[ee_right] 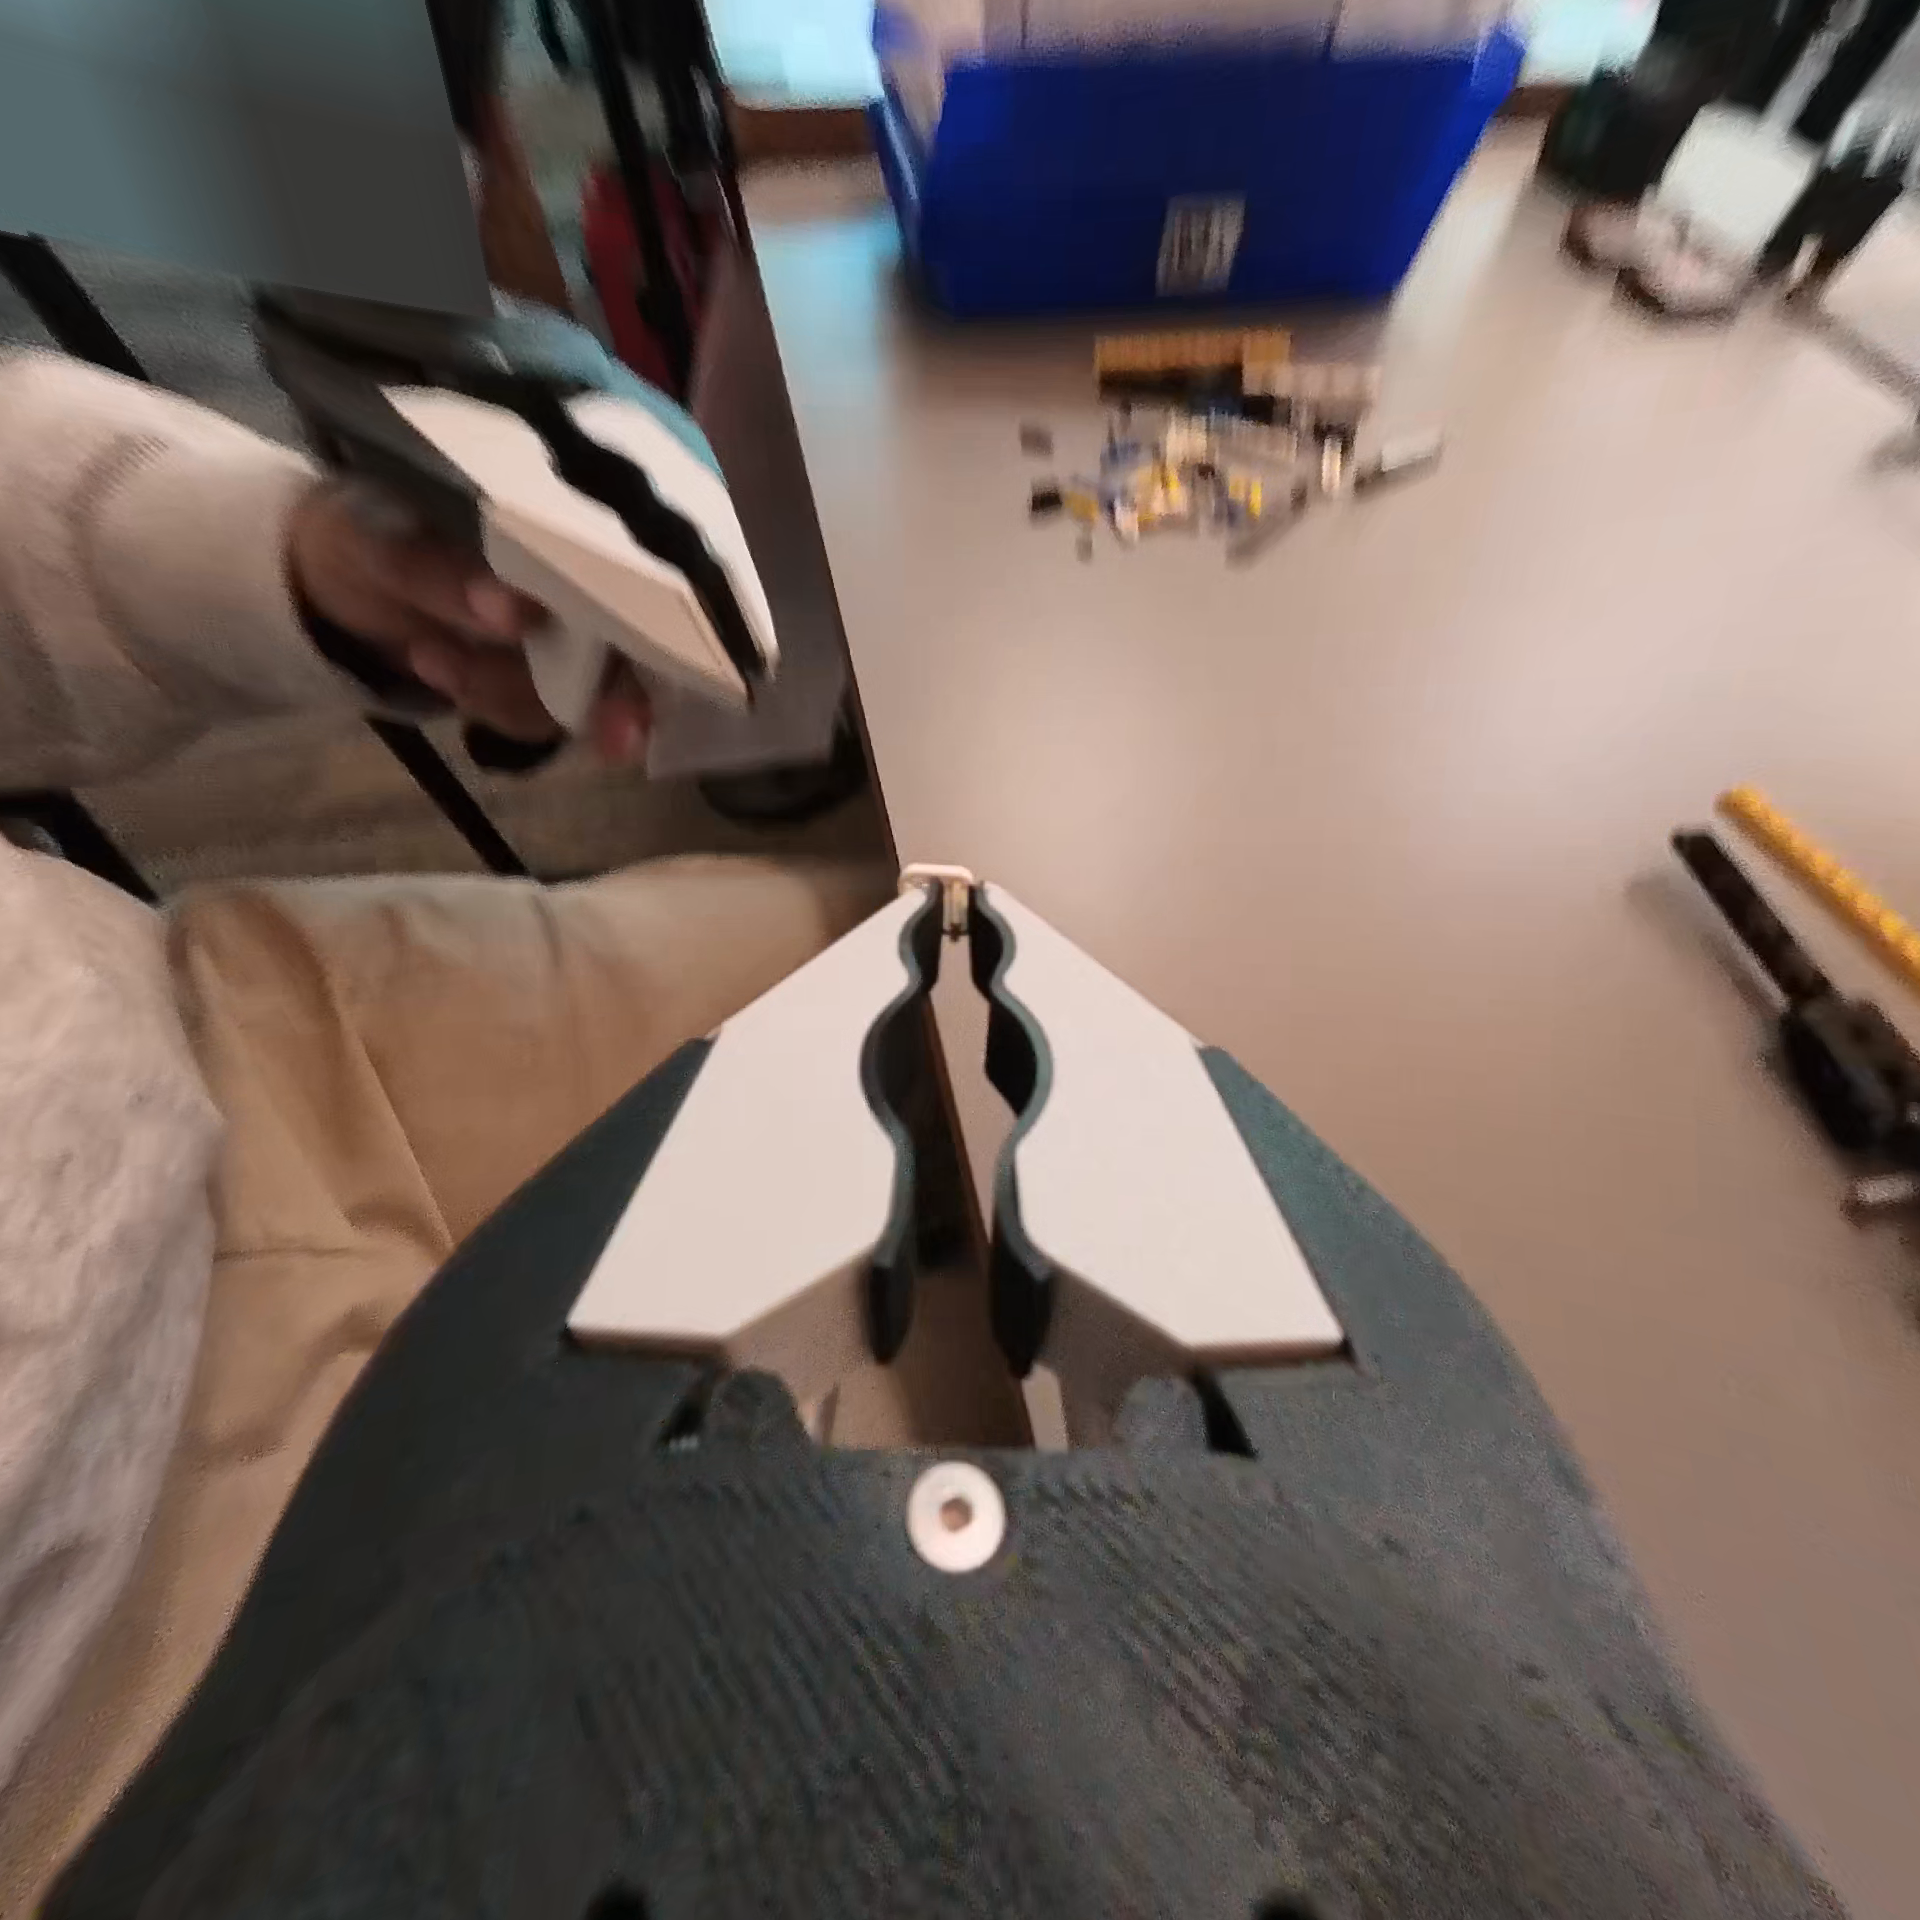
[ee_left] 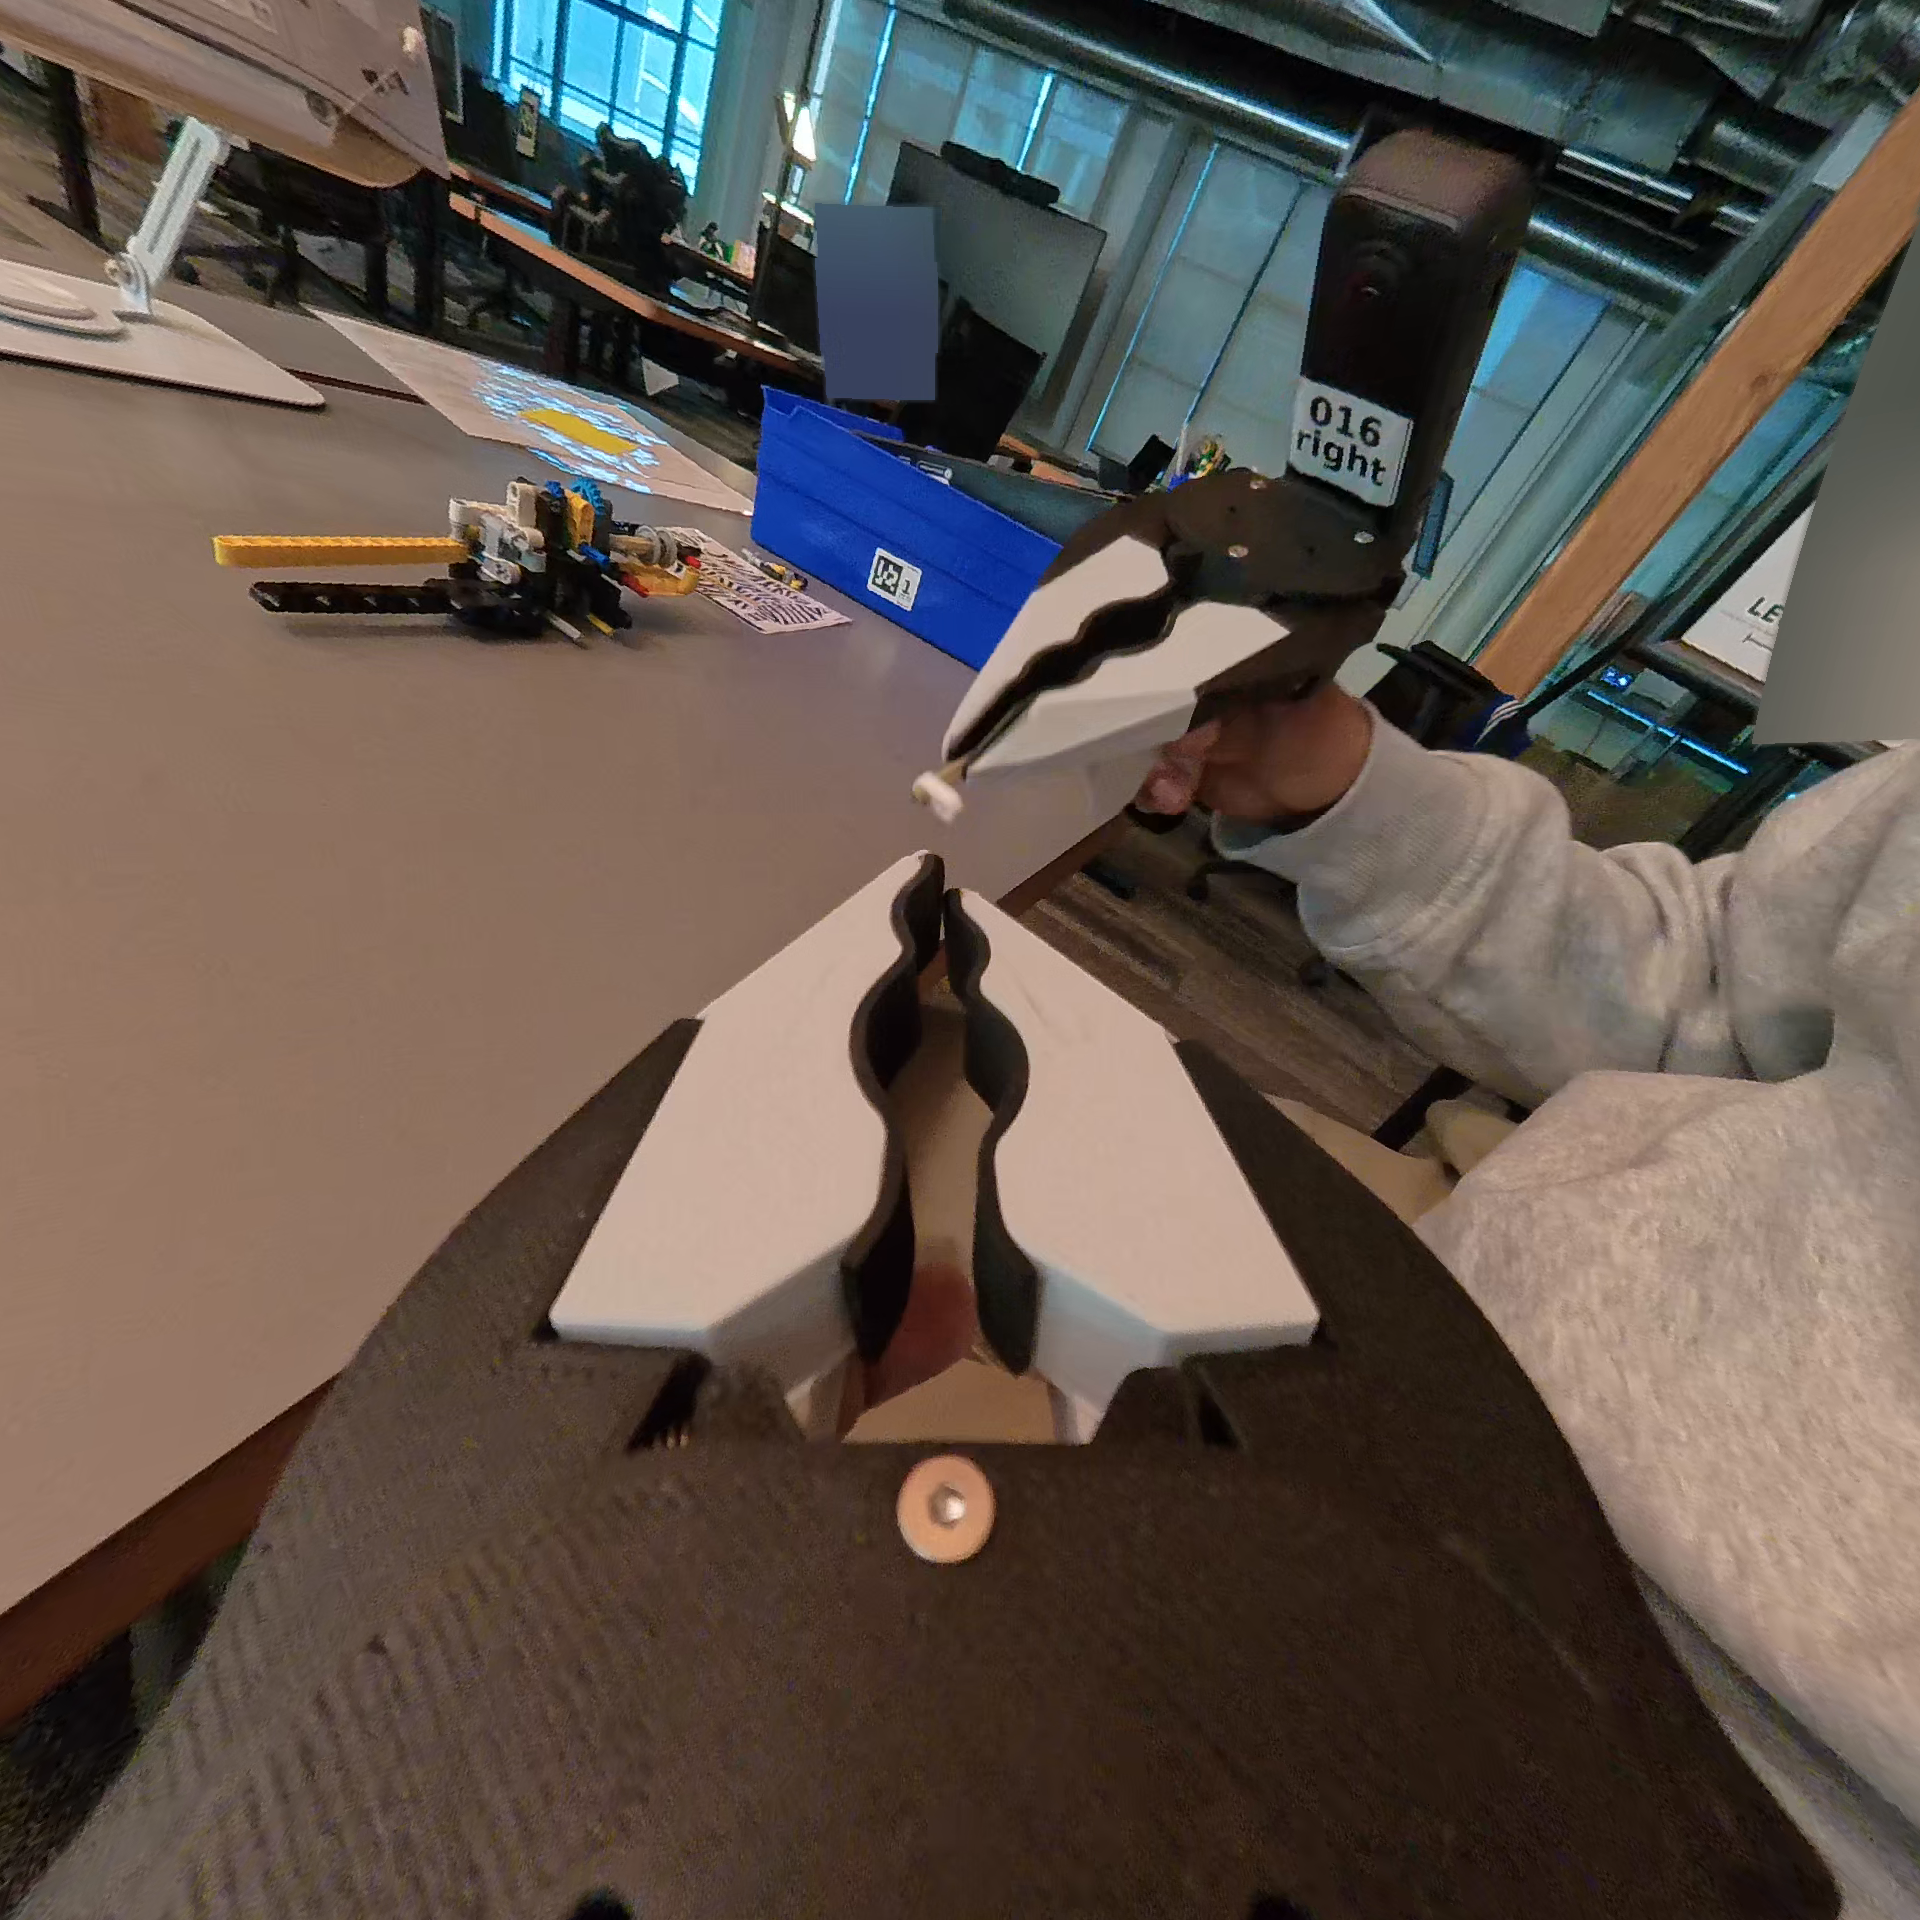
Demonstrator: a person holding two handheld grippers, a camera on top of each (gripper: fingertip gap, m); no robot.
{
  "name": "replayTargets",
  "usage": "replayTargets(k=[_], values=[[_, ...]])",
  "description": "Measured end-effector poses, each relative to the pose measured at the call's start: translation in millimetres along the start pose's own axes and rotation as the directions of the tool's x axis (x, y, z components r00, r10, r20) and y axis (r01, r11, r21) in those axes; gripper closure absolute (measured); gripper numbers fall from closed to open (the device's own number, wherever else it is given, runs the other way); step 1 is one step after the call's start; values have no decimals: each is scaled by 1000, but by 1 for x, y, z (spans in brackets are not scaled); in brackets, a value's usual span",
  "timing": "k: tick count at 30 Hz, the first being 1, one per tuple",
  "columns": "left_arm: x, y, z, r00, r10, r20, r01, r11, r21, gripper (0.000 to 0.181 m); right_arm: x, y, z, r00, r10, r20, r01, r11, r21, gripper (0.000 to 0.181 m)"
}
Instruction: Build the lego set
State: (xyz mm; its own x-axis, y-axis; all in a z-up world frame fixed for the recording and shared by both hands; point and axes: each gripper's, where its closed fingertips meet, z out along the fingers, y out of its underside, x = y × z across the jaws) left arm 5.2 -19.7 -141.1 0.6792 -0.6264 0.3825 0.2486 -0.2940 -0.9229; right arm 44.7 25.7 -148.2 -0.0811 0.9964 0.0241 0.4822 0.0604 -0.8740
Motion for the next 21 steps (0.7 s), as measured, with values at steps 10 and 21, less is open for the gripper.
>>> replayTargets(k=[10, 21], values=[[35, -8, 8, 838, -422, -345, 444, 896, -17, 164, -29, -36, 0, 987, -153, -41, 159, 945, 286, 178], [31, -12, 11, 713, -570, -409, 616, 787, -23, 163, -43, -41, 5, 979, -194, -56, 202, 920, 335, 178]])
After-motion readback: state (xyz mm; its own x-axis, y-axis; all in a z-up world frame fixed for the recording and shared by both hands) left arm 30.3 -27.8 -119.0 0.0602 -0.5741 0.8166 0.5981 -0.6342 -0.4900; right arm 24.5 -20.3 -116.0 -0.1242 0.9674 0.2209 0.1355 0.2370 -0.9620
